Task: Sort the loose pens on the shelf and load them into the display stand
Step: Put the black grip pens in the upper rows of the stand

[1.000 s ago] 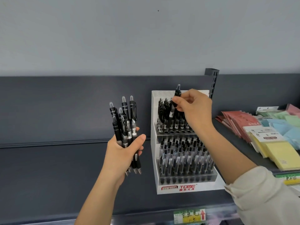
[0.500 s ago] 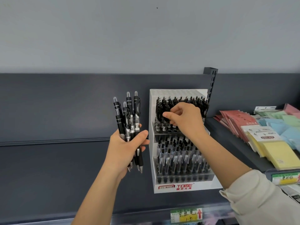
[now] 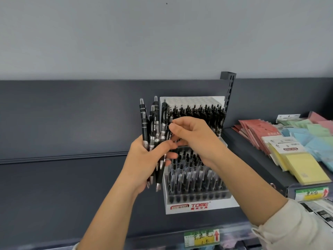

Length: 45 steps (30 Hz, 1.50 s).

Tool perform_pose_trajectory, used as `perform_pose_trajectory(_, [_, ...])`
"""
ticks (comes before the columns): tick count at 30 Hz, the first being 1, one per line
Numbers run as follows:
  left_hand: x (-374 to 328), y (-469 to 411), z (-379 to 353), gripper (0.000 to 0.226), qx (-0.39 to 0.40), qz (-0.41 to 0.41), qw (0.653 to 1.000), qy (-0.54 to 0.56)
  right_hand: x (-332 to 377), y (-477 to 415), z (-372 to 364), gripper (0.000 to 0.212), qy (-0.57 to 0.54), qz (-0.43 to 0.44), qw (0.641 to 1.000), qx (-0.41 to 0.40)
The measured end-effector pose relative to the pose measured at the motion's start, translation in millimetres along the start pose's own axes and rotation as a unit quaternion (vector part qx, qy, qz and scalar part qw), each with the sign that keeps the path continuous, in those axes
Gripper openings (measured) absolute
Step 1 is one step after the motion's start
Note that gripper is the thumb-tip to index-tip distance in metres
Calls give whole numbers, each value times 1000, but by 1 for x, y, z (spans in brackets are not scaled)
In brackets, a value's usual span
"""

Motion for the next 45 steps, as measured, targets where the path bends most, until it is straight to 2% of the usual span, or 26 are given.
perform_pose_trajectory(5, [2,-2,1,23,2,-2,1000,-8,-2,2,5,5,-62,-11,998,25])
perform_pose_trajectory(12, [5,-5,7,21,-29,-12,999,-45,11,3,16,20,-30,10,999,-23])
perform_pose_trajectory(15, [7,-6,15,32,-61,-3,997,-43,26,1,34,21,-69,38,992,-103])
perform_pose_trajectory(17, [8,-5,19,33,-80,-3,997,-19,34,2,46,19,-87,91,976,-176])
perform_pose_trajectory(19, [8,-4,21,34,-97,-7,995,-12,39,2,55,19,-45,140,962,-230])
perform_pose_trajectory(22, [10,-3,25,28,-118,-11,993,-12,38,0,59,19,50,163,950,-262])
perform_pose_trajectory(25, [11,-1,28,25,-122,-6,992,-10,29,-5,56,20,129,160,941,-269])
perform_pose_trajectory(30, [13,2,30,25,-119,-2,993,-19,14,-13,48,15,198,144,930,-274])
perform_pose_trajectory(37, [12,6,29,15,-110,-9,994,-23,9,-20,43,9,195,136,937,-254])
perform_pose_trajectory(40, [13,6,29,18,-112,-2,994,-17,7,-21,42,9,212,117,943,-229])
perform_pose_trajectory(43, [13,6,28,20,-113,3,994,-12,-6,-23,36,10,266,60,947,-168])
perform_pose_trajectory(45, [13,6,26,20,-112,3,994,-9,-14,-23,33,12,291,44,942,-163])
Point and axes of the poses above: each hand's wrist, its own y-axis away from the middle knuckle, its own z-axis out of the back of the hand, x = y × z, the point moved 2 cm from there along -y, towards the middle knuckle, and after that the axes turned 6 degrees about x, right-handed, at the moved point
